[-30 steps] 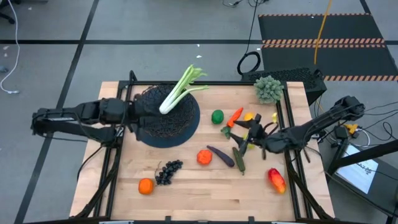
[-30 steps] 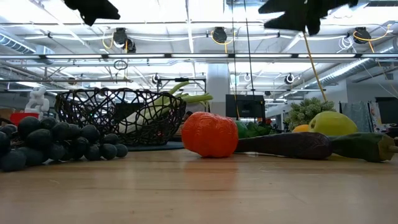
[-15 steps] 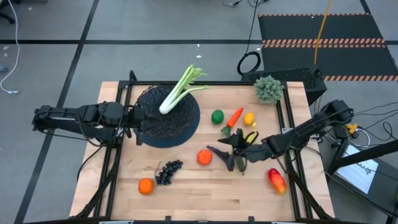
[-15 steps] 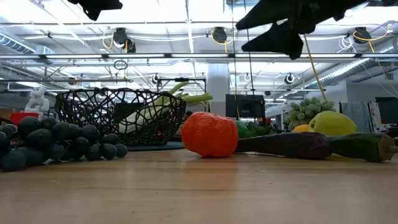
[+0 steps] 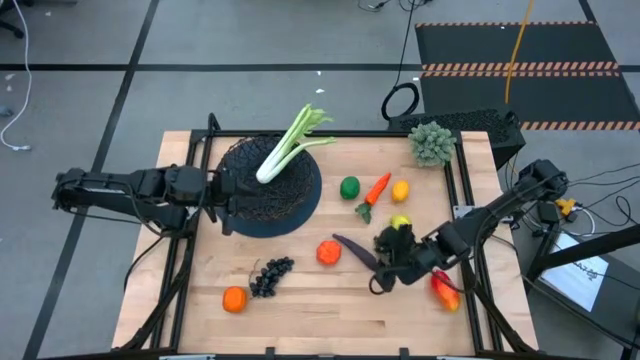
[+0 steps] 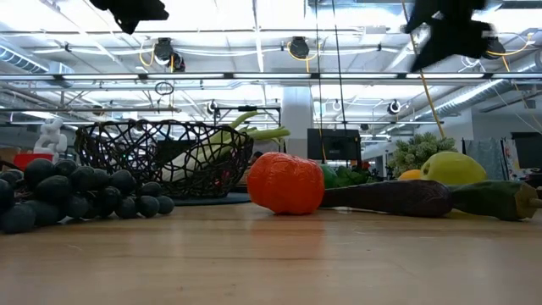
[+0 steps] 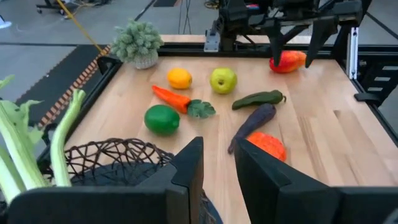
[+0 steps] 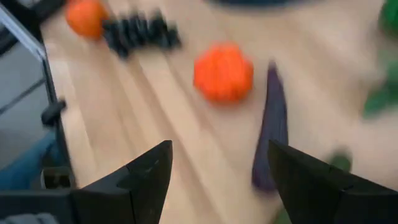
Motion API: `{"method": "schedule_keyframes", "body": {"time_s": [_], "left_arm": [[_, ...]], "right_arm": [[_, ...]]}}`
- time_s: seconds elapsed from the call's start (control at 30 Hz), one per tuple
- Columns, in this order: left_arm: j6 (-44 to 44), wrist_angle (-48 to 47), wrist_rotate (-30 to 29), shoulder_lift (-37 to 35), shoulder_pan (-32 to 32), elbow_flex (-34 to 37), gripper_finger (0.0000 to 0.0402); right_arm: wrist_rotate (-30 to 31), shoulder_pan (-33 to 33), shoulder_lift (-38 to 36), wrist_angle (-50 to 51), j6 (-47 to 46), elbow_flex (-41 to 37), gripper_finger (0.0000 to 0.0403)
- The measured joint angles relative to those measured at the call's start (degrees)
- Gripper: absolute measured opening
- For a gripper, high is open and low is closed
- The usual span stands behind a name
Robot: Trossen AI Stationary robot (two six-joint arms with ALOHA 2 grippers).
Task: Build produce basket
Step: Put the red mango into the black basket
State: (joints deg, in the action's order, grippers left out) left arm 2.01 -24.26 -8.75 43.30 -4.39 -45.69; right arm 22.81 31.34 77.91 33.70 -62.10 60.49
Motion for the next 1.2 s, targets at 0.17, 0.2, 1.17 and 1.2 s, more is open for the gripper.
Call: {"method": "schedule_keyframes", "body": {"time_s": [0.17, 0.2, 1.17, 1.2], "left_arm": [[0.29, 0.8, -0.13, 2.13, -1.8, 0.0, 0.0093], [0.29, 0.82, -0.19, 2.58, -2.13, 0.0, 0.0093], [-1.21, 5.32, -0.31, 7.81, -2.71, 0.0, 0.0093], [-1.18, 5.32, -0.31, 7.79, -2.71, 0.0, 0.0093]], "right_arm": [[-6.19, 4.36, 0.0, 7.84, -17.58, 0.0, 0.0254], [-7.25, 5.37, 0.0, 9.33, -20.71, 0.0, 0.0254], [-28.32, 21.91, 1.82, 28.3, -51.38, -0.02, 0.0254], [-29.07, 22.32, 2.39, 28.48, -51.64, -0.02, 0.0254]]}}
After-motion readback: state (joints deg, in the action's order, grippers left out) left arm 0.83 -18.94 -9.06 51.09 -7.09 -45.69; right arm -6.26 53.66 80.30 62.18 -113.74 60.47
